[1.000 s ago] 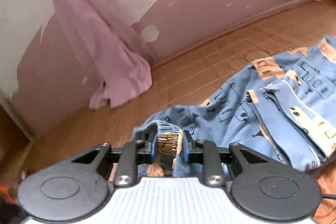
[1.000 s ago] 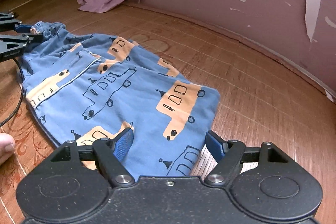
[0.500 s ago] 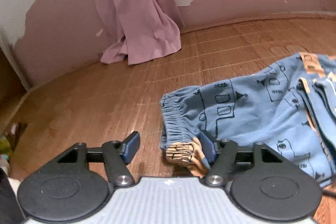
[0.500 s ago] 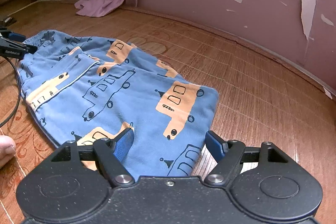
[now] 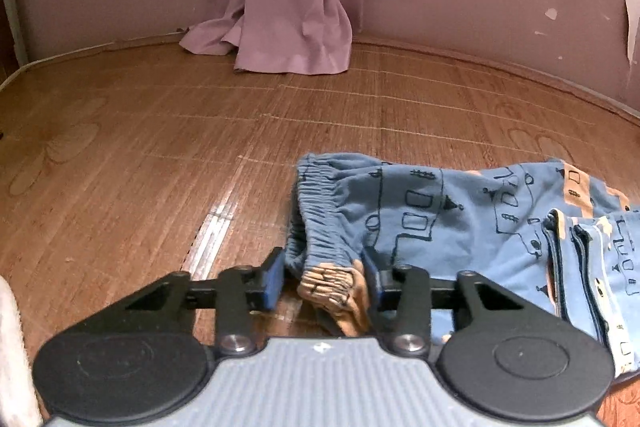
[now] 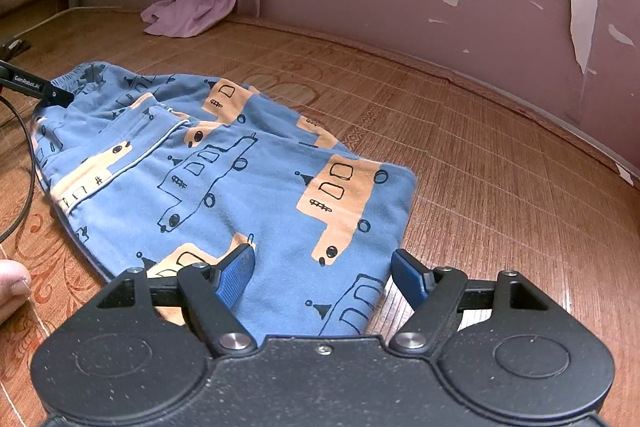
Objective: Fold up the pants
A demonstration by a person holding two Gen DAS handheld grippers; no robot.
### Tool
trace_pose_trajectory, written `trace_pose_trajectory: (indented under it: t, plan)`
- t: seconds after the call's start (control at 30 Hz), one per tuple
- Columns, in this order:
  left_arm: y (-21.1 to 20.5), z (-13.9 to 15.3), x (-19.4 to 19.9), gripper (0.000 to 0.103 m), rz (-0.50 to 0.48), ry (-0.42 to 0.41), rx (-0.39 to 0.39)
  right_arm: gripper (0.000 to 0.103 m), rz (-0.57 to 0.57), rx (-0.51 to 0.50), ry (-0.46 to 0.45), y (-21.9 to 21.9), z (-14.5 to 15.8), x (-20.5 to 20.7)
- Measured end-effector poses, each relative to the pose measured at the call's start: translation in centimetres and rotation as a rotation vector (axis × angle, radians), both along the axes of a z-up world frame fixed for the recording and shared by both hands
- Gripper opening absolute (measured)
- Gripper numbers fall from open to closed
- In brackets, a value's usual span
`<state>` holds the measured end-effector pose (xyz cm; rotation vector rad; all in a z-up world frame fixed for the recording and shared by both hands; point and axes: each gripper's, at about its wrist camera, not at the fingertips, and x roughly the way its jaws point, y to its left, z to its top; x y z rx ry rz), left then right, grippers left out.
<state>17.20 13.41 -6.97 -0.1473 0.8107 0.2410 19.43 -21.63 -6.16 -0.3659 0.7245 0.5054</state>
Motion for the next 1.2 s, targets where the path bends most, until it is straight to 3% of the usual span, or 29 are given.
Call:
trace_pose_trajectory:
  t: [0.17,0.37,0.53,0.73,0.9,1.03,1.2]
  plan:
    - [-1.1,0.6,0.5,0.026,0.045,0.010,0.033,0.076,0.000,0.000,-0.005,0.0,0.1,-0.1]
    - [-5.6,2.8,-0.2,0.022,0.004,-0.068,0.279,0.076,0.000,-0.012,-0.034,0.3,0.0,-0.3]
    - [-9.4,6.0,-0.4,0.022,-0.081,-0.160,0.339,0.073,0.019,-0.034,-0.082,1.0,0.0,-1.1]
    - [-15.0,9.7,-0.3,0.022,-0.248,-0.235,0.375,0.074,0.052,-0.008,-0.132,1.3,0.4,-1.9]
    - [-20.7,11.3,0.2,0.022,-0.428,-0.271,0.369,0.077,0.002,0.021,-0.197,-0.3,1.8,-1.1]
    - [-26.4,11.0,0.9,0.022,-0.603,-0.284,0.378,0.078,-0.059,0.026,-0.232,-3.2,2.8,0.5]
    - [-32.8,8.2,1.4,0.022,-0.793,-0.261,0.396,0.079,-0.140,0.012,-0.264,-7.2,3.3,2.1]
